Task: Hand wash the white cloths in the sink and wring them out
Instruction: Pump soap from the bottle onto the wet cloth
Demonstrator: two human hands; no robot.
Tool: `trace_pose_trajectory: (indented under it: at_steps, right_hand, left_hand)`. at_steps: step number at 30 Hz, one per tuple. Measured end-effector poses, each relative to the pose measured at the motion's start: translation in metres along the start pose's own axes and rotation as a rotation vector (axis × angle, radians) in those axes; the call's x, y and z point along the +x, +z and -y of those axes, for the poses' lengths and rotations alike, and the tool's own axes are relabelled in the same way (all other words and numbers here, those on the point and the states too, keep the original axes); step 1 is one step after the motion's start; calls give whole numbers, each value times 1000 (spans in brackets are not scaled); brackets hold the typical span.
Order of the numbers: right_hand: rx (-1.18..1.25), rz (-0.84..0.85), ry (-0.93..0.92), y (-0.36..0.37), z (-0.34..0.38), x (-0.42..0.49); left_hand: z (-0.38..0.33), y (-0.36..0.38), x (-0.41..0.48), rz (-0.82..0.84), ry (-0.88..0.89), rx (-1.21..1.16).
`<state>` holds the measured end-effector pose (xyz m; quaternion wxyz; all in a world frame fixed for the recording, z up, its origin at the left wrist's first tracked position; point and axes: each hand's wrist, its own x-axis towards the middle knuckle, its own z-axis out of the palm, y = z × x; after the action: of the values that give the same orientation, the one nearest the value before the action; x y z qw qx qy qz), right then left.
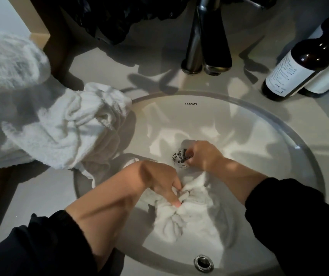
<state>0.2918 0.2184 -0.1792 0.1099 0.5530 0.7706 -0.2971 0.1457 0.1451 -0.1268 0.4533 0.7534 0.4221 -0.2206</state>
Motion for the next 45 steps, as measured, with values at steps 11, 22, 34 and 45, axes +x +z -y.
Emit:
trace_pose_trajectory:
  at_steps: [11, 22, 34, 45]
  right_hand:
    - [-77, 64, -104, 6, -3, 13]
    - [-73, 44, -144, 8, -10, 21]
    - [133, 579, 92, -38, 4, -47]
    - [1060, -147, 139, -31, 24, -70]
  left_hand:
    - [2, 3, 1, 21, -18, -43]
    - [2, 4, 2, -28, -44, -138]
    - [8, 3, -4, -78, -266, -132]
    - [-1, -10, -6, -656, -379, -1214]
